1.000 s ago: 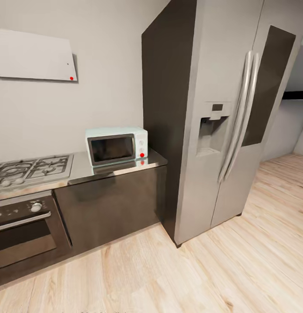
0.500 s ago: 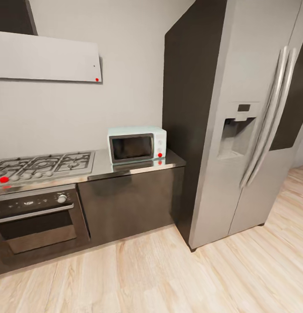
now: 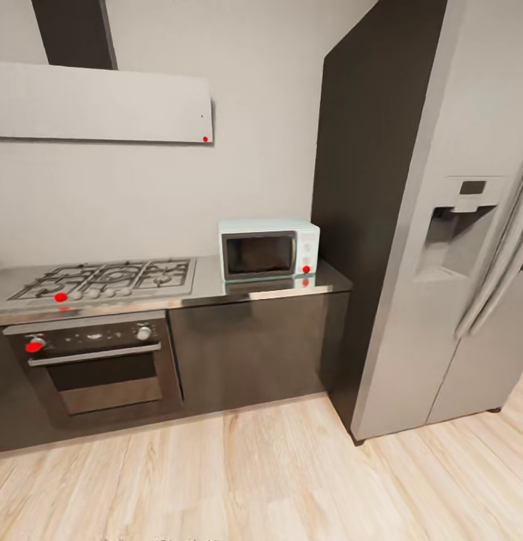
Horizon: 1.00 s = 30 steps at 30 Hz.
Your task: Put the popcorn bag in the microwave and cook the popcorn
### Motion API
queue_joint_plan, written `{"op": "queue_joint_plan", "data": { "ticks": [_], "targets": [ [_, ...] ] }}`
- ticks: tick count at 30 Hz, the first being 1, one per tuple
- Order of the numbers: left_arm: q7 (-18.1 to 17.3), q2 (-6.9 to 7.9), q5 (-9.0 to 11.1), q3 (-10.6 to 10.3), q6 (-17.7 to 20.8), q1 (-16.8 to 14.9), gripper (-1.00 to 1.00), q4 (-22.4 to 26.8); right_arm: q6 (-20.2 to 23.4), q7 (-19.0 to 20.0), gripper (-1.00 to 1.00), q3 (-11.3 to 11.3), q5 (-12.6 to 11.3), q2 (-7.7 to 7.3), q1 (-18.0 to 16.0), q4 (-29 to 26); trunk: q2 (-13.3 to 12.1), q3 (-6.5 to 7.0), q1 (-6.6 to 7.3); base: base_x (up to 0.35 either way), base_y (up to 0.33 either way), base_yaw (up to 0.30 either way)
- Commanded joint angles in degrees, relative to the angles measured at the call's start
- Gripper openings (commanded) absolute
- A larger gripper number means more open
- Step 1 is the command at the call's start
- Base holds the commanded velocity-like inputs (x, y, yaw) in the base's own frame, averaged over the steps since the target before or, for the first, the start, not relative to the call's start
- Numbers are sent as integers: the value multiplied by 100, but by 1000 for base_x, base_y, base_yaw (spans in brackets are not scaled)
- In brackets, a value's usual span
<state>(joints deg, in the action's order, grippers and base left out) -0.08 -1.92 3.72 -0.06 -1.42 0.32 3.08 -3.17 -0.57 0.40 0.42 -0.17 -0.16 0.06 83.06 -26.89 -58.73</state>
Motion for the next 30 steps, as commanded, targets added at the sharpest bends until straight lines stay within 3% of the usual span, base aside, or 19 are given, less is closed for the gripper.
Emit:
{"op": "queue_joint_plan", "data": {
  "ticks": [1,16,30],
  "targets": [
    [-1,-1,39,-3,-7,3,100,8,-18,-5,100,4,4,0,-2,3,2,-4,0,0,0,213],
    [-1,-1,59,14,-7,4,100,10,-26,-5,100,4,18,-2,-2,3,2,-4,0,0,0,37],
    [0,-1,59,23,-7,2,100,10,-126,-5,100,4,4,-15,-2,3,2,-4,0,0,0,188]
  ]
}}
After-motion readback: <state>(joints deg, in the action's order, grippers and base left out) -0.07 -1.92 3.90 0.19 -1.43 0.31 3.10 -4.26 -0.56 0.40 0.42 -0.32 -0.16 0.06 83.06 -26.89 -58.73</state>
